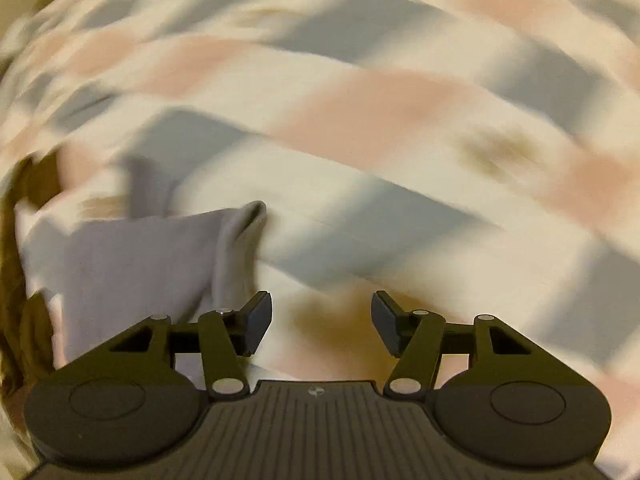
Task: Fold clothes
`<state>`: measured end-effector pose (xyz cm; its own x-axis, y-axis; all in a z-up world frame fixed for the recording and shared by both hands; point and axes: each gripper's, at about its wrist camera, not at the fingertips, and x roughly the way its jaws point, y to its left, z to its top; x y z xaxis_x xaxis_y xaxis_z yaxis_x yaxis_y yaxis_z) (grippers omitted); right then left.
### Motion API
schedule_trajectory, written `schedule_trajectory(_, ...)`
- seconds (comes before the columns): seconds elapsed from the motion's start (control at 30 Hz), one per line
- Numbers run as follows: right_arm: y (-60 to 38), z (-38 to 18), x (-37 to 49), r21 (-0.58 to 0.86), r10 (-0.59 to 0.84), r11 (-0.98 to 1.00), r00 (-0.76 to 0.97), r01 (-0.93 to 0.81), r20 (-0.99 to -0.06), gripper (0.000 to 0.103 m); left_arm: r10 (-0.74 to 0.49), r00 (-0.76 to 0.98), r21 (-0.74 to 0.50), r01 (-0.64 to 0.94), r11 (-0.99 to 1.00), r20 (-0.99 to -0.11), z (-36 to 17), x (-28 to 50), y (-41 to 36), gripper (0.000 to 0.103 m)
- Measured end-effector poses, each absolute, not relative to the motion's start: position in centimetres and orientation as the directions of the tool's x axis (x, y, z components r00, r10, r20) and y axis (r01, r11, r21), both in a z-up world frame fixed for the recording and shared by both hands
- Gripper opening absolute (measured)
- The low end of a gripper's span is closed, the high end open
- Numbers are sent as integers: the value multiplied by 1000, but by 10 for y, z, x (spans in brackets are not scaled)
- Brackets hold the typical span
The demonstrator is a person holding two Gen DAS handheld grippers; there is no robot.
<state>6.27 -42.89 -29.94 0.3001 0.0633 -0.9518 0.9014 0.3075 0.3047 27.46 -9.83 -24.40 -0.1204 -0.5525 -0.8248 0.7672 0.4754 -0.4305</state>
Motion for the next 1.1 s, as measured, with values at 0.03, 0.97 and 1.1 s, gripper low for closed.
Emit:
schedule_trajectory(0.03, -428, -305, 41, 343, 91, 254, 331, 904, -939, 59, -539, -128, -431, 761, 485, -833, -247, 266, -98, 45)
schedule_trajectory(0.97, -426, -372, 1, 565, 363, 400, 441, 722, -821, 76, -343, 495, 533, 846, -21, -798, -396, -2, -168, 54)
schedule_trajectory(1.1, -446, -393, 44, 647, 352, 344, 545, 681, -761, 76, -447, 558, 673, 725, -148, -699, -428, -15, -161, 58)
